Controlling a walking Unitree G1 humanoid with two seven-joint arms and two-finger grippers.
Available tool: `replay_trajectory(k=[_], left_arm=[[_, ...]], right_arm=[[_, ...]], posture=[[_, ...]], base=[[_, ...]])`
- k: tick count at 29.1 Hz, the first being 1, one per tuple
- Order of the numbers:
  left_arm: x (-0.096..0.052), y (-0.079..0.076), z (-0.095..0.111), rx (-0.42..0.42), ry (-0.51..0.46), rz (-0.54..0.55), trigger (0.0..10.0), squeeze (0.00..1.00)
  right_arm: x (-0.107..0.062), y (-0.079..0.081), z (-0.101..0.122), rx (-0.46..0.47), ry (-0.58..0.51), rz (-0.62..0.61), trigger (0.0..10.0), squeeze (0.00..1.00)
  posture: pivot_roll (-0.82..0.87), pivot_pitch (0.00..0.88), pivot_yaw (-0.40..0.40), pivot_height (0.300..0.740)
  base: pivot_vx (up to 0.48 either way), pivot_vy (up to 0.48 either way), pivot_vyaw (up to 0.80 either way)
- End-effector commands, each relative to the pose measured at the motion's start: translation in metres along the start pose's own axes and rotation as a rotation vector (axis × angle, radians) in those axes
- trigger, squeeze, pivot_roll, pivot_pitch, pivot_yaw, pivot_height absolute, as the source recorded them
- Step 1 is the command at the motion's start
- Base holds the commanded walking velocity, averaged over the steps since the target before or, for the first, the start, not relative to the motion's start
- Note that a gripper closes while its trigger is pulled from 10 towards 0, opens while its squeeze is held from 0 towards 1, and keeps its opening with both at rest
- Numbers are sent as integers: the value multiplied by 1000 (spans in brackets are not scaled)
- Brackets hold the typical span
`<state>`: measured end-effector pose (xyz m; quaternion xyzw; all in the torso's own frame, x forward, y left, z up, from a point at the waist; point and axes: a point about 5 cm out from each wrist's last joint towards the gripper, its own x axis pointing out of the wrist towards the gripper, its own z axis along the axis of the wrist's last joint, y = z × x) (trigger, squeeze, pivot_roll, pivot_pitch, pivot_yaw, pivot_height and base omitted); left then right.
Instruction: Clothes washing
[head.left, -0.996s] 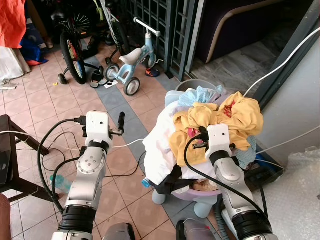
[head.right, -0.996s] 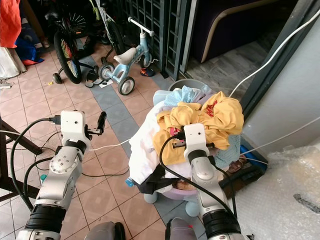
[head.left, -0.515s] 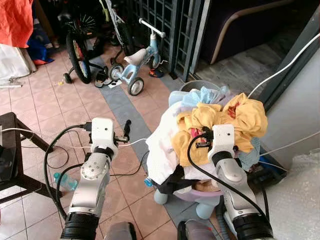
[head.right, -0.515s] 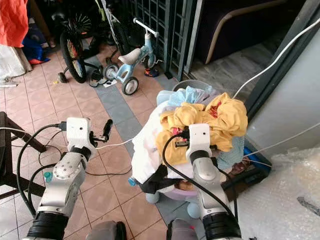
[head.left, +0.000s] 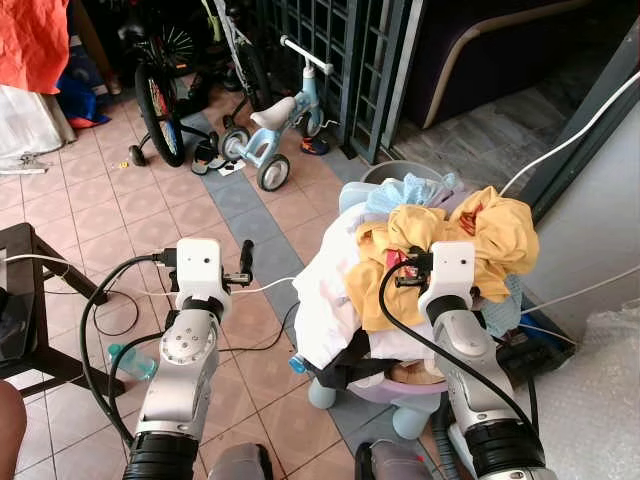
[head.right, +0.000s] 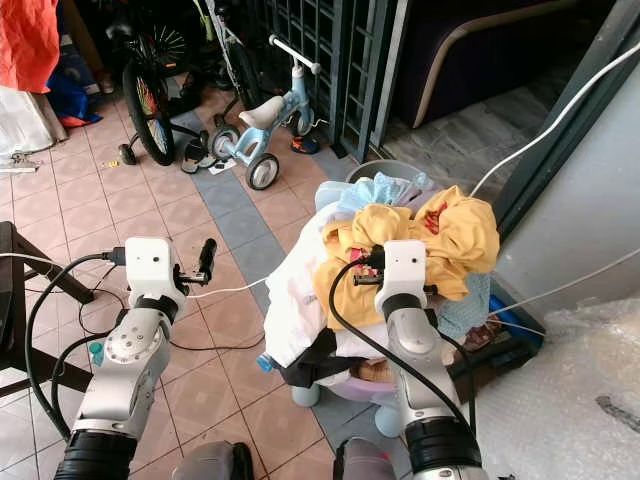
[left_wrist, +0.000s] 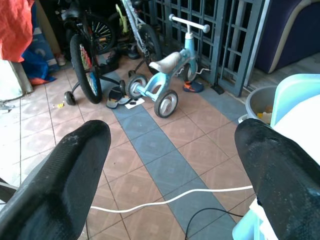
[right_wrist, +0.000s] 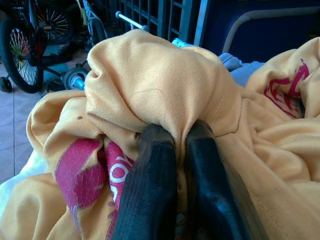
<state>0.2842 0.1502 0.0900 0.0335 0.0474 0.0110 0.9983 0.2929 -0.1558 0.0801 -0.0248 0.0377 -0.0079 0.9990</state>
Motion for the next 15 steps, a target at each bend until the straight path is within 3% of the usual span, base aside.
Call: replay_trajectory(k=[1,4,15], left_arm=[[1,3,1,37,-7,20,10000,0],[1,2,3,25,-10,15,10000,0],[3,-10,7,7,-20,-20,10000,0]], right_arm=[[-1,-5,4,22,-36,-25,0,0],[-3,-5,9,20,-87,-16,0,0],[-9,-10,8,13,-116,-35,0,0]], posture=[[-19,49,26,740],[-20,48,25,740],[-59,49,33,740]], base=[[0,0,0],[0,0,0],[-298,0,0]])
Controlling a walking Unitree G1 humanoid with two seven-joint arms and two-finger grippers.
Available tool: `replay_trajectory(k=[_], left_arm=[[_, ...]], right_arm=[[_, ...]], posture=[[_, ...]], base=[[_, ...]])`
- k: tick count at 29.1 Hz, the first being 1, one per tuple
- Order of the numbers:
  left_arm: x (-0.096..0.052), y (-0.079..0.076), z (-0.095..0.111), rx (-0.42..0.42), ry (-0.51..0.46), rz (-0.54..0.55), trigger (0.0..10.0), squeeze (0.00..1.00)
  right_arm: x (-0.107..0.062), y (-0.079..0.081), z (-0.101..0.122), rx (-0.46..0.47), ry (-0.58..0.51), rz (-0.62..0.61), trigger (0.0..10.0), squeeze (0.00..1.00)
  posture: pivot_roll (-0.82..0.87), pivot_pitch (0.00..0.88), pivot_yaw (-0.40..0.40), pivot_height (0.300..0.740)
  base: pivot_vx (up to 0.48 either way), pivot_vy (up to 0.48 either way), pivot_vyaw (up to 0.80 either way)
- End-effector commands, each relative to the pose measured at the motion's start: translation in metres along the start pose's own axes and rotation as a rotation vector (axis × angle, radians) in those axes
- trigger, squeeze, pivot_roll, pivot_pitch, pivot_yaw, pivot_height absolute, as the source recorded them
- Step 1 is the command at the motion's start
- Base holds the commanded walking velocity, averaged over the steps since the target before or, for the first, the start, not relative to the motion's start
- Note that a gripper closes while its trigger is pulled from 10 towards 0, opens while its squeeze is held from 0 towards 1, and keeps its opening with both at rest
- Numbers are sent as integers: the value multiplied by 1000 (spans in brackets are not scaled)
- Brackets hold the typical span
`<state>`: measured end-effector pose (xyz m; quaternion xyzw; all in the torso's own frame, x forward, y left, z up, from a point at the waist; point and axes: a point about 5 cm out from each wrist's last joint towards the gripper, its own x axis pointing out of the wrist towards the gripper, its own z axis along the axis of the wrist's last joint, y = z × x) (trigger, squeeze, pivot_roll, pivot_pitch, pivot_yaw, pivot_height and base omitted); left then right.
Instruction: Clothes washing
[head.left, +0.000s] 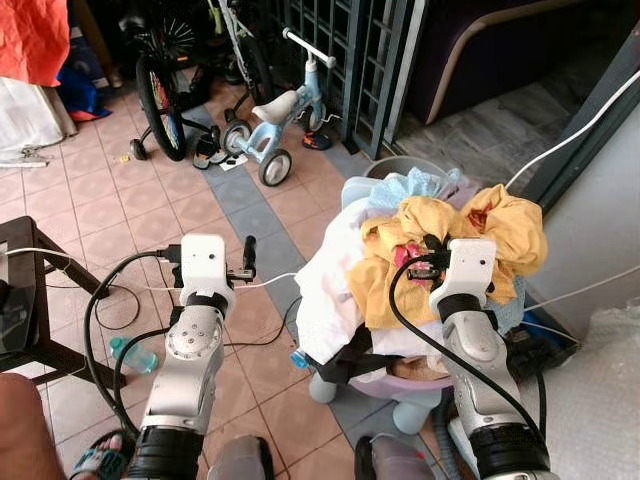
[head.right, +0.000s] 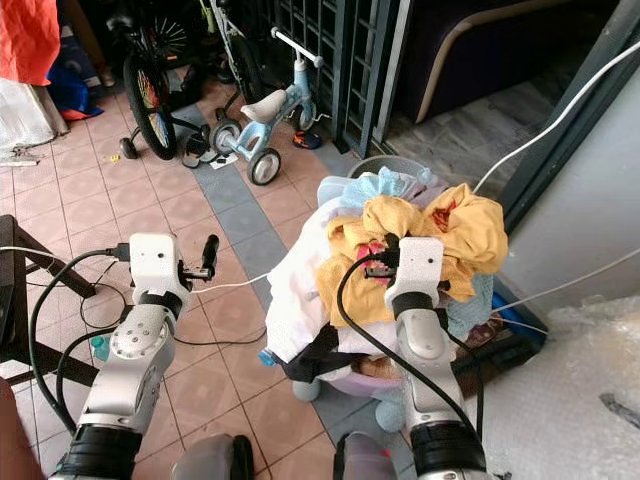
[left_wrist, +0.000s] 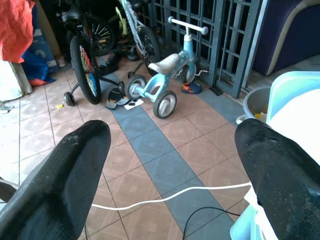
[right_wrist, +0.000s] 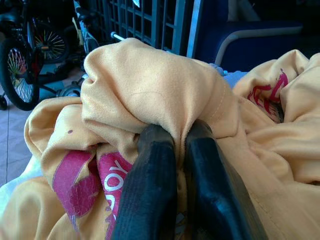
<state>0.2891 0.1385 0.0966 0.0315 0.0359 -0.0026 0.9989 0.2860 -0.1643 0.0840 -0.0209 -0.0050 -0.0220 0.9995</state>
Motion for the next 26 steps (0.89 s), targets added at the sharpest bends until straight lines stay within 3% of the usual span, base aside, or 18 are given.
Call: replay_trajectory(k=[1,8,16,24,25,26], left_arm=[[0,-1,-2,13,7,-3,10000,0],[3,-7,-4,14,19,-31,10000,0],[-6,-7,-9,-4,35,-26,10000,0],[-2,-14,-5,-27,21,-83,10000,0],[-2,-15,-5,-33,22,-85,10000,0],[-2,-15,-5,-39,23,-89,10000,0]], right_arm=[[-2,-2,6,6,-39,-9,0,0],[-7,-1,3,-36,-57,7,0,0],[-12,-1,-4,-4,-33,-10,0,0],[-16,-8,-4,-10,-22,-65,0,0],[-16,-10,-4,-23,-17,-84,4745,0],[-17,-11,-5,-33,-14,-98,7725,0]], posture=[[-65,44,34,740],[-65,41,20,740],[-48,67,25,740],[-73,76,35,740],[-75,76,36,740],[-75,76,36,740]], base=[[-326,0,0],[-326,0,0],[-317,0,0],[0,0,0],[0,0,-425],[0,0,0]])
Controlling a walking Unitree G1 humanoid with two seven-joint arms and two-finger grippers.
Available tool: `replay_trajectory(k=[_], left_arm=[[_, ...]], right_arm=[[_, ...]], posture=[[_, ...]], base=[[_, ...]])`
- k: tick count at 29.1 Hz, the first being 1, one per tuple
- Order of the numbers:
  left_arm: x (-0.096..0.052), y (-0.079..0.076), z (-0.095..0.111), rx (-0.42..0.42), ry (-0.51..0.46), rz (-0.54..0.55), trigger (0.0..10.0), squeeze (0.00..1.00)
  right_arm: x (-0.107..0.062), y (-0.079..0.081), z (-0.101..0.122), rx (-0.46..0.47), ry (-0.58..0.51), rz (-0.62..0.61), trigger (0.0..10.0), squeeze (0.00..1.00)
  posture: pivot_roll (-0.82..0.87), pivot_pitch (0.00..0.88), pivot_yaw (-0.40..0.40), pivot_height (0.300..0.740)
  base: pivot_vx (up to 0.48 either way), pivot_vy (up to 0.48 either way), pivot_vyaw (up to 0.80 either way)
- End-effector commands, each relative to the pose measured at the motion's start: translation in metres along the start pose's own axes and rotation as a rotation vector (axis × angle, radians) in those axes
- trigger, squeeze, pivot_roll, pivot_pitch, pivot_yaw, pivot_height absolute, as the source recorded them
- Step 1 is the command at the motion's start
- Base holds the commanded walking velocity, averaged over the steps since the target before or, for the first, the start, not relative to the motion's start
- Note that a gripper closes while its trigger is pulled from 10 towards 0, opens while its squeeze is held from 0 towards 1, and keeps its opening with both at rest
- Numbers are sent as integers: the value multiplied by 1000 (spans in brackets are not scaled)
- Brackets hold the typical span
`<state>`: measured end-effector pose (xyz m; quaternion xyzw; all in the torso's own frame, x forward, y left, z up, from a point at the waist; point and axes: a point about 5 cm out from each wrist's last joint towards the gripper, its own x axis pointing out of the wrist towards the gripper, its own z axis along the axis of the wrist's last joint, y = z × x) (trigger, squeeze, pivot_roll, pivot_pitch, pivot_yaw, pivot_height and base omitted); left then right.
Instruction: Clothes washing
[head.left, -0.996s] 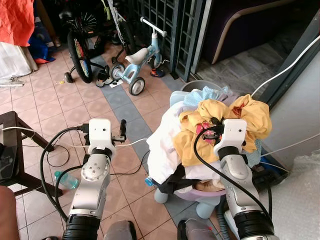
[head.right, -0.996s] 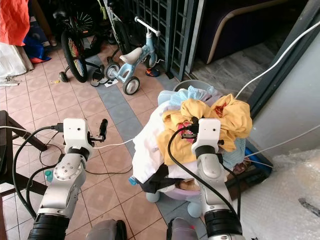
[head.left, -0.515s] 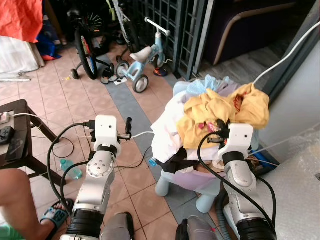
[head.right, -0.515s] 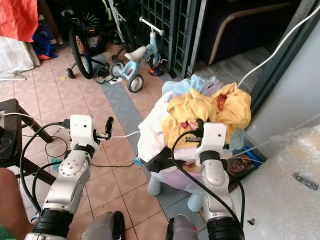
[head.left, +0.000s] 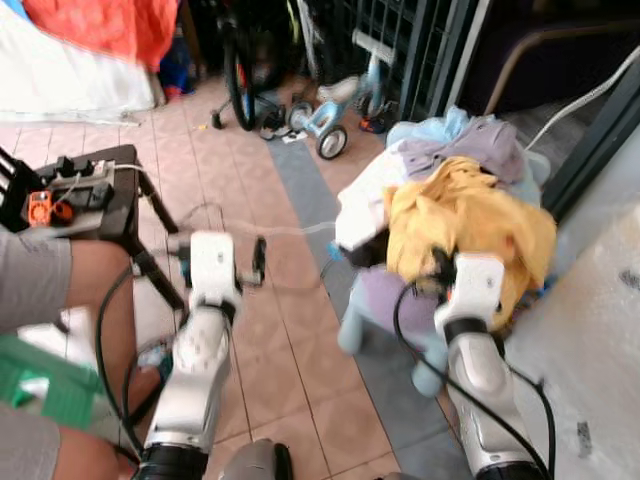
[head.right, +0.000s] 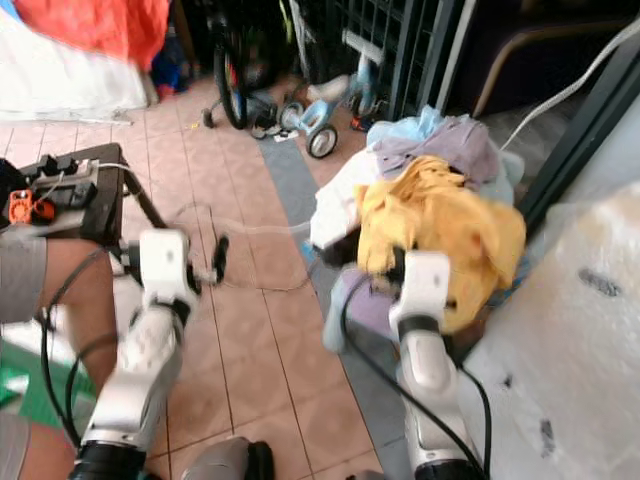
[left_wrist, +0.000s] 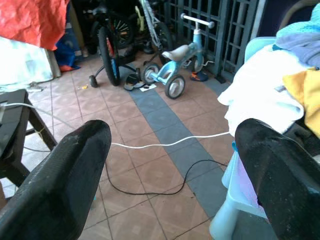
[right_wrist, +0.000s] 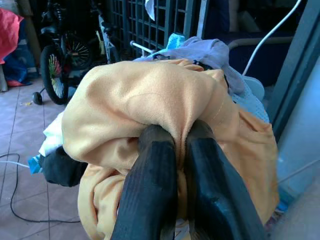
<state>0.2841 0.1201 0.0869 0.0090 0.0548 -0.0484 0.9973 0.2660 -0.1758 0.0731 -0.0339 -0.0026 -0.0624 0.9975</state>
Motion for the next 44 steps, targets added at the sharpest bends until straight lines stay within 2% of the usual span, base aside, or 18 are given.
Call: replay_trajectory(k=[1,12,17,29,37,44], left_arm=[[1,3,4,3,-11,-1,10000,0],[0,3,-2,-35,26,-10,10000,0],[-2,6,-2,-36,30,11,10000,0],[0,8,2,-34,18,-14,10000,0],[0,7,1,-38,24,-15,10000,0],[-1,6,2,-28,21,-23,10000,0]], right_arm=[[2,-1,6,4,-19,-27,10000,0],[1,0,6,1,-20,-14,10000,0],[-1,1,6,2,-19,-8,10000,0],[0,2,6,9,-16,-20,10000,0],[0,3,6,12,-14,-15,10000,0],[-1,2,6,1,-14,-20,10000,0]], posture=[[-75,77,35,740],[-65,91,22,740],[-59,98,25,740],[-59,117,37,740],[-59,111,37,740],[-59,110,37,740]], base=[[0,0,-800],[0,0,-800],[0,0,-800],[0,0,-800],[0,424,-800],[0,299,-121]])
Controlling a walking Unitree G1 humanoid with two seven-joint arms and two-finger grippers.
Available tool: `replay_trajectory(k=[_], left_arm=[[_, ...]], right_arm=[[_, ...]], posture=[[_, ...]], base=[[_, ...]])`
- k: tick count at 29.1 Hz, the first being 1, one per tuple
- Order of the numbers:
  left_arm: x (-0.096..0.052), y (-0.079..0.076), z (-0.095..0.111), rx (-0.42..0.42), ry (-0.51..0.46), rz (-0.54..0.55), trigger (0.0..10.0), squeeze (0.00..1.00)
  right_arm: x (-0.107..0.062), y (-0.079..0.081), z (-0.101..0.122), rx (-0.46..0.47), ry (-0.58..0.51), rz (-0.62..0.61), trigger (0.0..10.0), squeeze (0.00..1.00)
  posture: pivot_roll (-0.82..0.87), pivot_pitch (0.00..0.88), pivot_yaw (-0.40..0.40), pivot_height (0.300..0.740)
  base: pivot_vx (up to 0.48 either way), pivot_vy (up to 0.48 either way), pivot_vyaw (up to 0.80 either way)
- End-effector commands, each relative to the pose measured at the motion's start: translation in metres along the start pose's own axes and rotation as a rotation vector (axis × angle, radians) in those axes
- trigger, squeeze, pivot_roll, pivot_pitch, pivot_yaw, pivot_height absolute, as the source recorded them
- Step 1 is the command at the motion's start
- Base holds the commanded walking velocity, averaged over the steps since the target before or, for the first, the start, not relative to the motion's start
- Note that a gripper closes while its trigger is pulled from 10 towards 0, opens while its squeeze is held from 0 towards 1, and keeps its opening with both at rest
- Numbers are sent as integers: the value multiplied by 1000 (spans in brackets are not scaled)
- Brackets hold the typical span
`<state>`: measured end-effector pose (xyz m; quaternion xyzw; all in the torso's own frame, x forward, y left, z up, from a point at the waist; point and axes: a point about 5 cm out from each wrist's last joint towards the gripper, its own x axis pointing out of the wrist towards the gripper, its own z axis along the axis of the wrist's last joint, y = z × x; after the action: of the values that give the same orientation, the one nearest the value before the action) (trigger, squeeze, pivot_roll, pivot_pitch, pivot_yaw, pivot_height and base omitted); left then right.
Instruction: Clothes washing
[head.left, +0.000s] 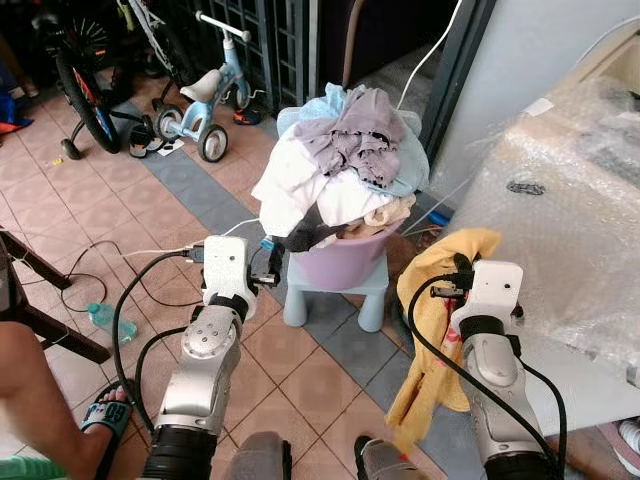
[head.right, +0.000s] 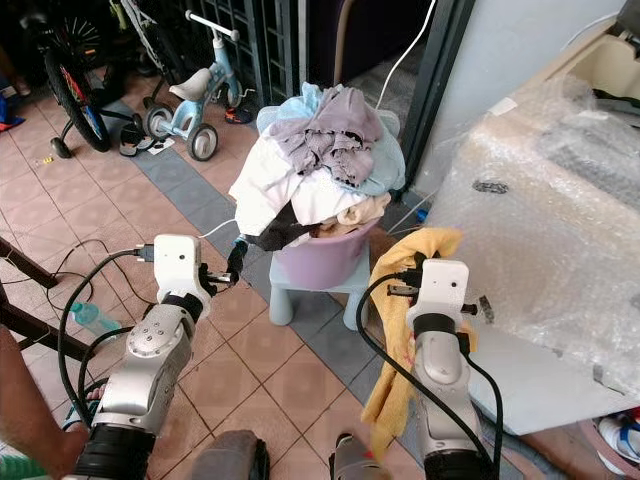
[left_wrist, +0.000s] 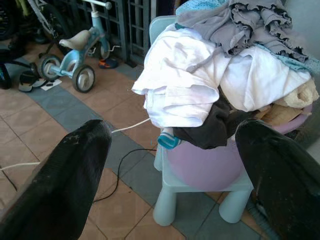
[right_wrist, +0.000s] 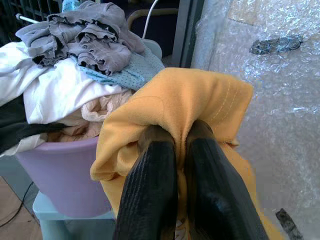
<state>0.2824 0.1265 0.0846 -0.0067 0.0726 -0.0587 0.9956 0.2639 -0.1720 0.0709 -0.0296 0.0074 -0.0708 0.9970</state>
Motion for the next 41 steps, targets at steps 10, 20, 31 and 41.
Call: replay_trajectory(k=[10,20,31,41], left_arm=[[3,-1,10,-18,-46,-33,10000,0],[5,0,11,-27,-55,-33,10000,0],[6,-1,11,-22,-51,-32,10000,0],[5,-2,10,-6,-50,-30,10000,0]], right_arm=[[5,0,11,-10,-44,2,10000,0],[16,15,41,-63,-184,99,10000,0],[55,12,104,-62,-367,103,10000,0],[87,-30,164,-4,-467,-100,10000,0]], posture=[[-59,116,35,740],[-63,110,39,740],[-60,106,39,740],[-51,99,30,740]], base=[[66,0,-782],[429,0,-139],[475,0,0],[477,0,0]])
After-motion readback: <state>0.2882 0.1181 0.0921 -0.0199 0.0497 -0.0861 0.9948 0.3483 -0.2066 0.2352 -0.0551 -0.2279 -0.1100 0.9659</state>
